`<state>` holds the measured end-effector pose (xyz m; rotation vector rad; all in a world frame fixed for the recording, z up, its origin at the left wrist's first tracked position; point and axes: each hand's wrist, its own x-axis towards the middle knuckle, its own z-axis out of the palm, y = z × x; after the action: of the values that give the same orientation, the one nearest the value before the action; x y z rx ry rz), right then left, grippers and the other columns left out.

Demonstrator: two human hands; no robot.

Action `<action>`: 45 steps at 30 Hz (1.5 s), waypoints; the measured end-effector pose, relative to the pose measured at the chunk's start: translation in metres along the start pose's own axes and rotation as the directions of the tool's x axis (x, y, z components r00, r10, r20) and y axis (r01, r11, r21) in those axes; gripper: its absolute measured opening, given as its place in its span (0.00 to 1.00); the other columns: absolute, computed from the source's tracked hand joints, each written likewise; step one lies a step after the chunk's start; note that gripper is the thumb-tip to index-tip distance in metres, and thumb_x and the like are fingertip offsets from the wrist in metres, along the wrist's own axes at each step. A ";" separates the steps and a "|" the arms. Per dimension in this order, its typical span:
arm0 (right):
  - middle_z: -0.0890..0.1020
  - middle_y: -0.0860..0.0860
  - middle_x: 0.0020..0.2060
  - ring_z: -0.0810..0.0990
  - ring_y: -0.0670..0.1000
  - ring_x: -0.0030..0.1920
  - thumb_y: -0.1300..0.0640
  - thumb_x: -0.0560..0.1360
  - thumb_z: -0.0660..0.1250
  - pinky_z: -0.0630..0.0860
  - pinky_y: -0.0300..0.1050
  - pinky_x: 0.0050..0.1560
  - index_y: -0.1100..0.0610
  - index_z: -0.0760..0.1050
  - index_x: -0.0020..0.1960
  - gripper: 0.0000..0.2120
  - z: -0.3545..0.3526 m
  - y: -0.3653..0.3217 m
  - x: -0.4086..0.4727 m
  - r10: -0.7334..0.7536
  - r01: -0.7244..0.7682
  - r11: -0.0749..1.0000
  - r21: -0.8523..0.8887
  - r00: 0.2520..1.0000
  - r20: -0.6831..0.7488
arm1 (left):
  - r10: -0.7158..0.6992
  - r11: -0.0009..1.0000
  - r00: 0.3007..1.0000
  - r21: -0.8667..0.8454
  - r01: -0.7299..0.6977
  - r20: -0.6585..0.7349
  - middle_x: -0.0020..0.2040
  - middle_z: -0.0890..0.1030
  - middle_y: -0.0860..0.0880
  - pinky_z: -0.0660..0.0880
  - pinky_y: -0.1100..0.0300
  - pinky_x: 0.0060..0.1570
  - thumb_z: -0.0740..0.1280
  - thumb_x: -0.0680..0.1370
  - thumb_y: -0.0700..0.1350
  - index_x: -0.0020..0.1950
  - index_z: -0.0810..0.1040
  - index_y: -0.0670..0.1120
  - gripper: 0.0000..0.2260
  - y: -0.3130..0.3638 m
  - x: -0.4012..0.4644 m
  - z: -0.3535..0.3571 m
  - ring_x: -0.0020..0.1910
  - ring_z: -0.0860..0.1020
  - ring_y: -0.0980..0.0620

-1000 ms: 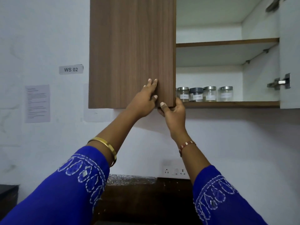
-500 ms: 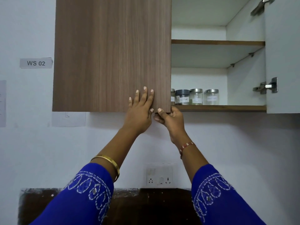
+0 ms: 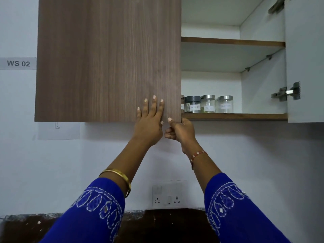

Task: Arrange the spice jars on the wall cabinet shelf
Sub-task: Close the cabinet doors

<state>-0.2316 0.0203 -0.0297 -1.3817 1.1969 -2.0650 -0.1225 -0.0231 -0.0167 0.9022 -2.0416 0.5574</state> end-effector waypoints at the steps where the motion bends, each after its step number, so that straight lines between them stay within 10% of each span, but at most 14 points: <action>1: 0.76 0.57 0.31 0.76 0.52 0.29 0.58 0.77 0.65 0.81 0.42 0.33 0.60 0.71 0.53 0.08 0.000 0.001 0.003 0.012 -0.012 1.000 -0.005 1.000 0.000 | 0.000 1.000 1.000 0.006 -0.001 0.003 0.77 0.36 0.45 0.38 0.45 0.73 0.52 0.81 0.45 0.75 0.36 0.47 0.29 -0.001 0.001 0.002 0.75 0.35 0.42; 18: 0.72 0.59 0.29 0.75 0.55 0.30 0.57 0.79 0.62 0.80 0.51 0.41 0.64 0.68 0.62 0.15 0.001 0.008 0.037 0.197 -0.191 0.980 -0.058 0.975 0.104 | 0.010 0.998 1.000 0.060 -0.011 0.030 0.76 0.35 0.43 0.37 0.43 0.72 0.55 0.79 0.45 0.75 0.36 0.46 0.33 -0.011 0.023 0.037 0.75 0.35 0.40; 25: 0.80 0.61 0.37 0.79 0.55 0.31 0.51 0.74 0.68 0.83 0.51 0.39 0.66 0.75 0.56 0.19 0.003 0.012 0.039 0.052 -0.087 0.947 -0.309 0.991 -0.122 | 0.015 0.998 0.999 0.059 -0.013 -0.028 0.77 0.37 0.43 0.37 0.42 0.72 0.57 0.78 0.45 0.75 0.37 0.46 0.33 -0.011 0.022 0.045 0.75 0.36 0.39; 29: 0.82 0.60 0.51 0.81 0.59 0.51 0.49 0.74 0.68 0.76 0.43 0.43 0.66 0.76 0.56 0.21 0.008 0.019 0.037 -0.186 0.047 0.838 -0.543 0.961 -0.204 | 0.005 0.999 1.000 0.051 -0.005 -0.003 0.77 0.37 0.43 0.37 0.43 0.72 0.56 0.79 0.46 0.75 0.37 0.46 0.33 -0.011 0.023 0.040 0.75 0.36 0.40; 45: 0.77 0.60 0.57 0.76 0.57 0.58 0.58 0.77 0.62 0.71 0.45 0.55 0.64 0.75 0.60 0.14 -0.103 -0.068 -0.024 -0.626 0.185 0.239 -0.953 0.779 -0.005 | 0.090 0.698 0.992 -0.705 -0.125 -0.087 0.77 0.50 0.43 0.45 0.51 0.74 0.55 0.79 0.37 0.75 0.56 0.43 0.24 0.094 0.021 -0.001 0.77 0.46 0.46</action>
<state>-0.3024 0.1207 -0.0040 -1.9581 2.7943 -2.0561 -0.2019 0.0297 -0.0049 0.2896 -2.0213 -0.1804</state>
